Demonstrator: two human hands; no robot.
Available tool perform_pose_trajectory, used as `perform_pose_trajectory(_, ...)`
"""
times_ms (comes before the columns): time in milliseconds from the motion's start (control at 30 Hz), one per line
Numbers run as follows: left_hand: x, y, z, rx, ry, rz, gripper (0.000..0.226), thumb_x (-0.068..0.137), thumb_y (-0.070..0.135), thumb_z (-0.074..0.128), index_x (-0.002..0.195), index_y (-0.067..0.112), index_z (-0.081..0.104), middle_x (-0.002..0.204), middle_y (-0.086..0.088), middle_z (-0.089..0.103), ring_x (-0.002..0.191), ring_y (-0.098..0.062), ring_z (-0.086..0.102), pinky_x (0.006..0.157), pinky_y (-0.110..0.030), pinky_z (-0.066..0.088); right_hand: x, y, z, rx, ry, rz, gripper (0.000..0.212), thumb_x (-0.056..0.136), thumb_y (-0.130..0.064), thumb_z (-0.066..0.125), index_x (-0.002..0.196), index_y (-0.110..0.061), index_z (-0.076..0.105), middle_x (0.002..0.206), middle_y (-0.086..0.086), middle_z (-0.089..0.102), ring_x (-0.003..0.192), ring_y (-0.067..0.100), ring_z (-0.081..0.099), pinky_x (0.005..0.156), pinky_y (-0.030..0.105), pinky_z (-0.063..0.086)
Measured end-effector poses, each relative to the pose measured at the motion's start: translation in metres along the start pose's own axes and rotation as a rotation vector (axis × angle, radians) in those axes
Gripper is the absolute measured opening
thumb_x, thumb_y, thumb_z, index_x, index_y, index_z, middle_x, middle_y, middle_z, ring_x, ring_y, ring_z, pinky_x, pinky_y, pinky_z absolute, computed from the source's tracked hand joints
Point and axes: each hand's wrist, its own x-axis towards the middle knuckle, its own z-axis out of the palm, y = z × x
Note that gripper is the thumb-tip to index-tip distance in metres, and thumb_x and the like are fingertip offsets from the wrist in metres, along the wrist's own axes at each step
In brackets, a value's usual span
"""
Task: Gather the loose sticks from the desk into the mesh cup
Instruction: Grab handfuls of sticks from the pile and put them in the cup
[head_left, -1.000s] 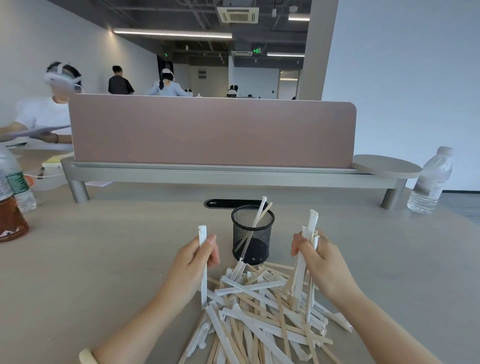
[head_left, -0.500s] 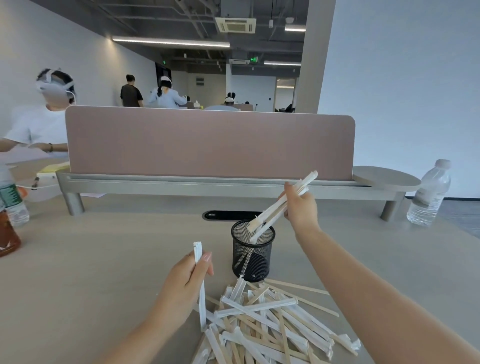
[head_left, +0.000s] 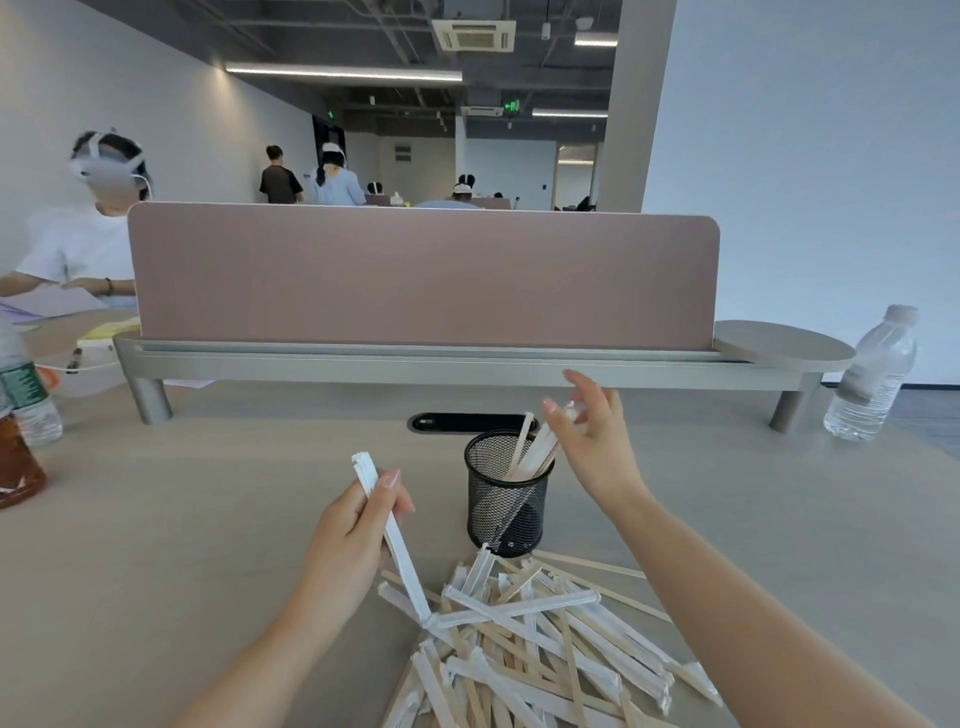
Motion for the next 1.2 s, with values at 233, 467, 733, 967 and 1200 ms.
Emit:
perform_pose_trajectory(233,0.028,0.040,0.003,-0.251,0.166,-0.007,0.037,0.096,0.029,0.040,0.064,0.014,0.052,0.050,0.000,0.045,0.038,-0.007,0.044,0.042,-0.015,0.039,-0.008,0.002,-0.011,-0.076,-0.271,-0.027,0.049,0.097,-0.038,0.039,0.143,-0.025,0.036,0.150,-0.003,0.038,0.139,0.013,0.032,0.103,0.015,0.021)
perform_pose_trajectory(467,0.089,0.046,0.049,-0.172,0.096,0.030,0.029,0.095,0.025,0.042,0.072,0.014,0.056,0.052,-0.008,0.053,0.036,-0.002,0.051,0.041,-0.016,0.038,-0.030,0.024,-0.030,0.022,-0.341,0.094,0.051,0.093,-0.039,0.048,0.141,-0.025,0.038,0.138,-0.013,0.045,0.127,0.003,0.041,0.109,0.025,0.030)
perform_pose_trajectory(733,0.108,0.019,0.069,0.180,0.036,0.054,0.009,0.090,0.015,0.053,0.085,0.009,0.058,0.054,-0.002,0.053,0.033,0.002,0.051,0.044,-0.005,0.038,-0.056,0.077,-0.045,0.019,-0.282,0.191,0.036,0.089,-0.025,0.059,0.122,-0.030,0.045,0.120,-0.003,0.059,0.114,0.013,0.055,0.088,0.013,0.039)
perform_pose_trajectory(967,0.114,0.016,0.076,0.410,-0.115,0.095,0.009,0.087,0.013,0.055,0.085,0.010,0.064,0.065,-0.001,0.058,0.051,-0.009,0.054,0.053,-0.020,0.039,-0.056,0.089,-0.041,-0.045,-0.284,0.168,0.034,0.087,-0.026,0.062,0.118,-0.031,0.048,0.115,-0.002,0.062,0.109,0.011,0.057,0.094,0.018,0.038)
perform_pose_trajectory(1200,0.119,-0.007,0.081,0.460,-0.218,-0.107,0.031,0.082,0.022,0.064,0.112,0.014,0.065,0.115,-0.012,0.064,0.113,-0.024,0.054,0.089,-0.029,0.041,-0.057,0.088,-0.044,-0.072,-0.301,0.174,0.033,0.087,-0.026,0.063,0.119,-0.021,0.057,0.116,-0.002,0.063,0.111,0.011,0.057,0.094,0.015,0.039)
